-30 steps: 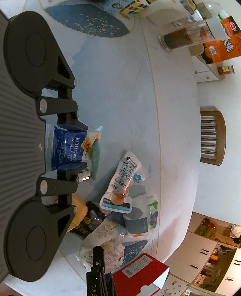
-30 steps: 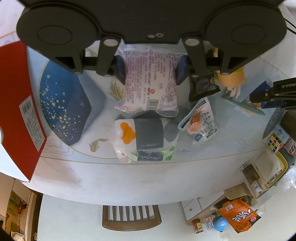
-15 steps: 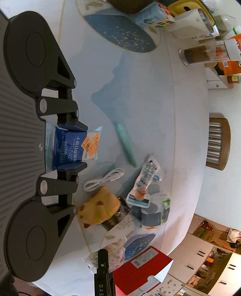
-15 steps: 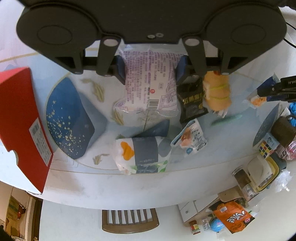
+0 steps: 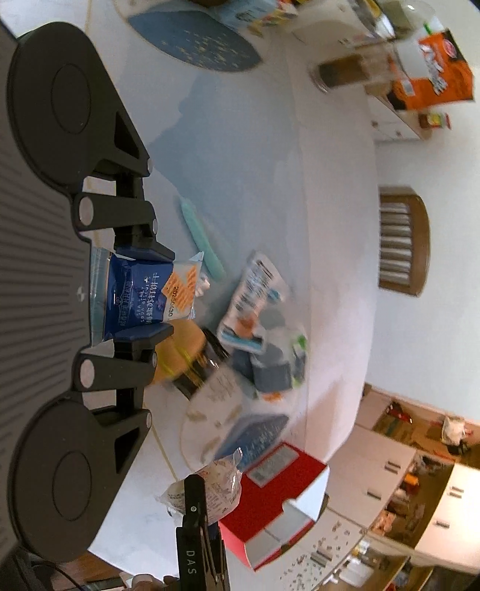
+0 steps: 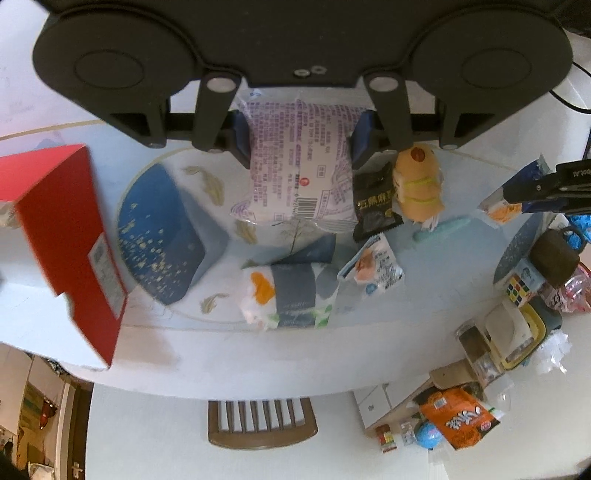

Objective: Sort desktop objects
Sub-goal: 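Carry the biscuit packet and bread bag with both grippers into the shoebox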

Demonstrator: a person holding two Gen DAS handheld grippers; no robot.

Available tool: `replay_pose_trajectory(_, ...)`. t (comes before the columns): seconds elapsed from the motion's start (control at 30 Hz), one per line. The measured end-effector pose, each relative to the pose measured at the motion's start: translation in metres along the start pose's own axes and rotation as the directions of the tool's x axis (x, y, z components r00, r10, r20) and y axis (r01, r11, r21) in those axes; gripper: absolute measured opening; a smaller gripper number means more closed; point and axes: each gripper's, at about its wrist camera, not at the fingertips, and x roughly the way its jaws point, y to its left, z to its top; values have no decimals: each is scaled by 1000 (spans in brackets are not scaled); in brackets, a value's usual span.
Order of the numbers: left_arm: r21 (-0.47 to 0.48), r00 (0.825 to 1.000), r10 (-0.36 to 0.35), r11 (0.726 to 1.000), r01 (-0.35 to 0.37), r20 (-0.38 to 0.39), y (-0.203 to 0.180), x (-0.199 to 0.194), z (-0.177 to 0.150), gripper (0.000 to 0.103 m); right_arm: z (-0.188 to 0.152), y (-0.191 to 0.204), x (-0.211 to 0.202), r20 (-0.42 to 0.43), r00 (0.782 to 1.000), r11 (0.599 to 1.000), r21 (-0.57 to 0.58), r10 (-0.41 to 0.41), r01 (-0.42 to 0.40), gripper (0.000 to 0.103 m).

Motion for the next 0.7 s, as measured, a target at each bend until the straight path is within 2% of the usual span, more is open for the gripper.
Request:
replay_pose_trajectory(0.3,95,995,-82,993,76,57,-48,-1,36,34,9,-32,-39,62,997,999,18,-35,34,53)
replay_pose_trajectory(0.7,234,973,-214,954,189,83,-141,24,89,34,20,-101,-79,100,990,994,71,-95,89,53)
